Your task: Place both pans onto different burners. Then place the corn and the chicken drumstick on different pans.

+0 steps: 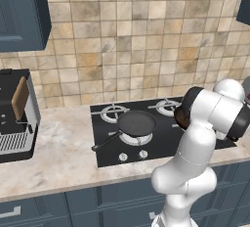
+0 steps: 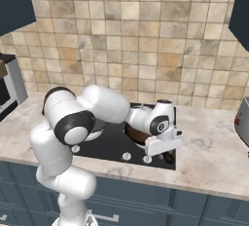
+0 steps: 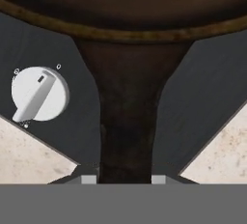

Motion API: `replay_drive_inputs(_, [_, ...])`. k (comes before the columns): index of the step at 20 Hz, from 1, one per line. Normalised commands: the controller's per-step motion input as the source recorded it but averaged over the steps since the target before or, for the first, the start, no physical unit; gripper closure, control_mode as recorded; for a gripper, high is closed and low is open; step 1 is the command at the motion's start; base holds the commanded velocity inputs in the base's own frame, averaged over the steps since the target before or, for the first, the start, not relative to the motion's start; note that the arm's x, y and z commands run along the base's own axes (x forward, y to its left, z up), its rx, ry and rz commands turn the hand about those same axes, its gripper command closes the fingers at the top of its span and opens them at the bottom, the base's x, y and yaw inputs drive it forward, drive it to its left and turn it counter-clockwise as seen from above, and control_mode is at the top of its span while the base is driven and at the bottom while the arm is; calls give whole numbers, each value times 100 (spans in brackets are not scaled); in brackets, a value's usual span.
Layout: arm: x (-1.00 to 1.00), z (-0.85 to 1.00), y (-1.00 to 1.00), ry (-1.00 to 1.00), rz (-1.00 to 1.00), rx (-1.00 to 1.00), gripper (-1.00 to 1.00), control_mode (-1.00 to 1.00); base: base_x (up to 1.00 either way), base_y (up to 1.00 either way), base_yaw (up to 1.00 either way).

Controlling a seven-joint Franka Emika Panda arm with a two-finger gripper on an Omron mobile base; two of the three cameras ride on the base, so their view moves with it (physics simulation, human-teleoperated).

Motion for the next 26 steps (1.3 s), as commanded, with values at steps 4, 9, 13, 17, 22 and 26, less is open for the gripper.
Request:
replay_drive_inputs(4, [18, 0, 0, 0, 0, 0, -100, -100, 0, 0, 0])
replay_drive_inputs(9, [18, 2, 0, 0, 0, 0, -100, -100, 0, 0, 0])
replay_drive_inputs(13, [9, 28, -9, 0, 0, 2, -100, -100, 0, 0, 0])
replay_drive_inputs(17, [0, 51, -16, 0, 0, 5, -100, -100, 0, 0, 0])
replay_drive_inputs(22, [-3, 49, -4, 0, 0, 2, -100, -100, 0, 0, 0])
replay_drive_inputs(26, [-34, 49, 0, 0, -8, 1, -100, -100, 0, 0, 0])
